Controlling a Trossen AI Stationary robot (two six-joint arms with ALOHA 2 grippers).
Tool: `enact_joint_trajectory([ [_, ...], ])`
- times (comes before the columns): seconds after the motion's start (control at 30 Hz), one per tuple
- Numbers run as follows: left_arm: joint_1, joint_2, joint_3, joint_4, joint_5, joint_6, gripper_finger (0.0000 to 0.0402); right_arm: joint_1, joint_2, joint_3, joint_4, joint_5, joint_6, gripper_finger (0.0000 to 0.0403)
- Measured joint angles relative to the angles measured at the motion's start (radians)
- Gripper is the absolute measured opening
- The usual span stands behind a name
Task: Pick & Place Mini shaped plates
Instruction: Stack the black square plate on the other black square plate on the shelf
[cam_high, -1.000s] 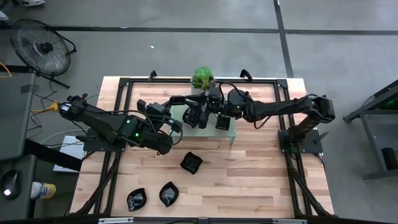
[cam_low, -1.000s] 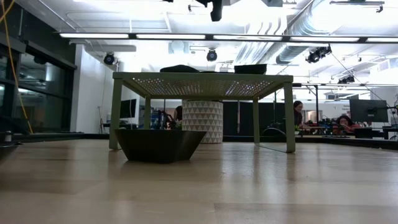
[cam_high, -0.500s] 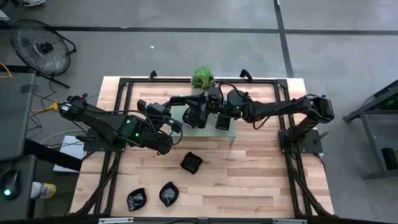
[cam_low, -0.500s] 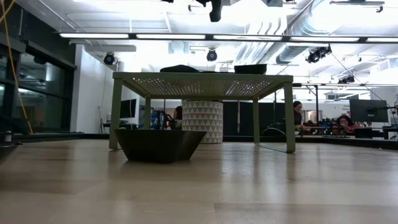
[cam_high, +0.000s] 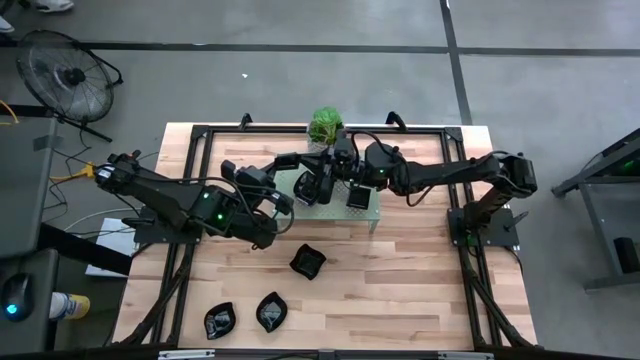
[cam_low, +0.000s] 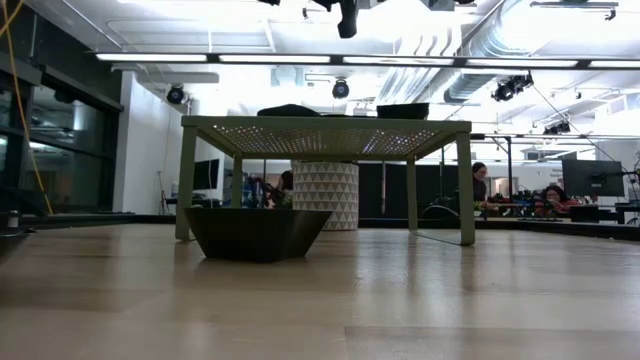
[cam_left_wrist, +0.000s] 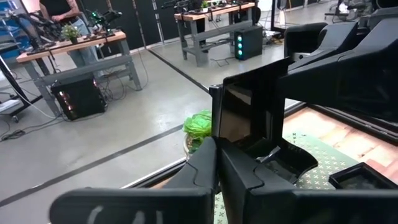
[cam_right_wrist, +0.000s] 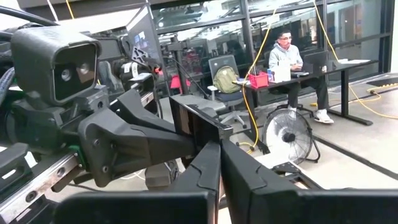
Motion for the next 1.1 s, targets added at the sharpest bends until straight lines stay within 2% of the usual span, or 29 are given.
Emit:
enact_joint_trajectory([
  [0.3,0.0,0.0,0.0,0.007,0.022,0.044,0.0034,0.0,0.0,0.0,0.003,-0.029,0.0,0.0001],
  [0.77,-0.002,-0.002,0.0,0.01,0.036,0.094,0.0121,0.0,0.0,0.0,0.003,-0.035,0.0,0.0],
  [1.1,-0.002,-0.003,0.016,0.026,0.029,0.217,0.0136,-0.029,-0.019,0.0,-0.048,-0.023,0.014,0.0],
])
